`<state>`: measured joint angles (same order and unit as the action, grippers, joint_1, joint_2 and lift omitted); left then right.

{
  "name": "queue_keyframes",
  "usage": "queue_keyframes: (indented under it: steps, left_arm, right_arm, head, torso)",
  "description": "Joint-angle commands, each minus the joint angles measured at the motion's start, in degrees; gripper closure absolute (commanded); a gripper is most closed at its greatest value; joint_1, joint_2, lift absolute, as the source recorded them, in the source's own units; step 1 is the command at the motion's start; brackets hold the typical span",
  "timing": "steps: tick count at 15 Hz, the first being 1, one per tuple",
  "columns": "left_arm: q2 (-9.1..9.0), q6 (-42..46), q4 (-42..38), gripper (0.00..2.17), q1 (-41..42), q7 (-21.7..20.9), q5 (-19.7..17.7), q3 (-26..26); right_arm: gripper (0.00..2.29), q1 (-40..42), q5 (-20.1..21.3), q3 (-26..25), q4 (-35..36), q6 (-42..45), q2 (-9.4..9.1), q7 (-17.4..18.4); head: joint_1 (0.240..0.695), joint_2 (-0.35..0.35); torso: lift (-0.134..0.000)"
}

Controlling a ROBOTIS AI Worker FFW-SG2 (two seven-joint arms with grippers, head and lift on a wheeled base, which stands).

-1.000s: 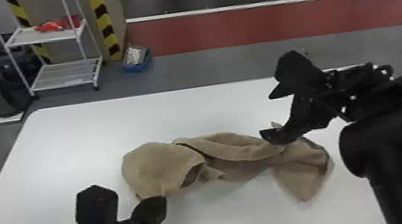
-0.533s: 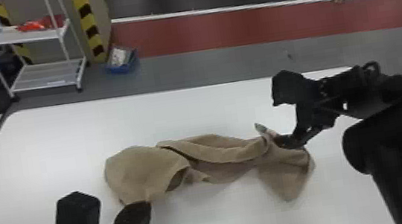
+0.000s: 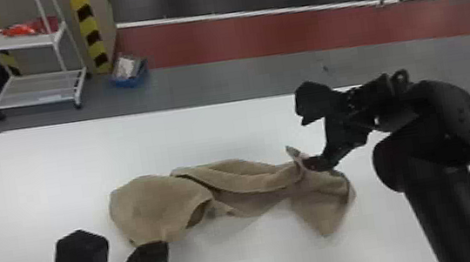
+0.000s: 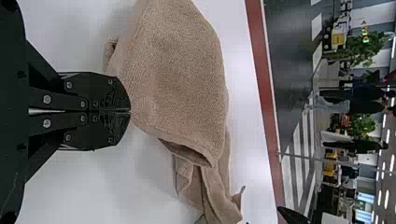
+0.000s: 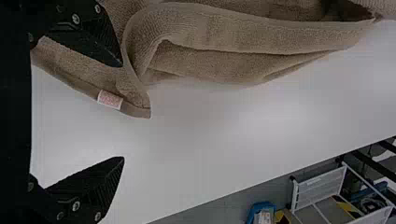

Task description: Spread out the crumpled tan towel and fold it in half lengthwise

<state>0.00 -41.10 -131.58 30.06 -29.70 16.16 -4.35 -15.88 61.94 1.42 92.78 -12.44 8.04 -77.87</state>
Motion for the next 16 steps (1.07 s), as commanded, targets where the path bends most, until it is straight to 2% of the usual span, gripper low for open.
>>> queue_keyframes:
  steps: [1,4,7,13,15,16]
  left_arm:
    - [-0.15,0.0,0.0,1.25,0.09,0.08,0.01,0.14]
    - [-0.15,0.18,0.18,1.25,0.09,0.08,-0.08,0.4]
    - [-0.15,0.88,0.62,1.25,0.09,0.17,-0.08,0.14]
    - [-0.15,1.06,0.62,1.25,0.35,0.17,0.01,0.14]
    - [-0.15,1.58,0.53,1.25,0.62,0.17,0.01,0.14]
    - [-0.15,1.58,0.53,1.25,0.62,0.17,0.01,0.22]
  right_arm:
    - [0.21,-0.11,0.9,0.86,-1.47,0.18,-0.48,-0.45]
    - [0.21,-0.29,0.81,0.42,-1.55,0.0,0.66,-0.45]
    - [0.21,-0.2,1.52,0.86,-2.87,0.18,0.66,-0.45]
    - [0.22,-1.78,4.77,4.11,-8.41,1.23,-2.94,-0.45]
    - [0.43,-2.13,5.12,4.11,-9.11,1.58,-3.38,-0.45]
    - [0.65,-2.13,5.03,3.94,-9.11,1.58,-3.38,-0.45]
  head:
    - [0.695,-0.099]
    - [0.695,-0.092]
    - [0.695,-0.102]
    - [0.695,-0.08]
    - [0.695,-0.061]
    - [0.695,-0.057]
  torso:
    - [-0.125]
    - [-0.125]
    - [-0.125]
    - [-0.125]
    - [-0.125]
    - [-0.125]
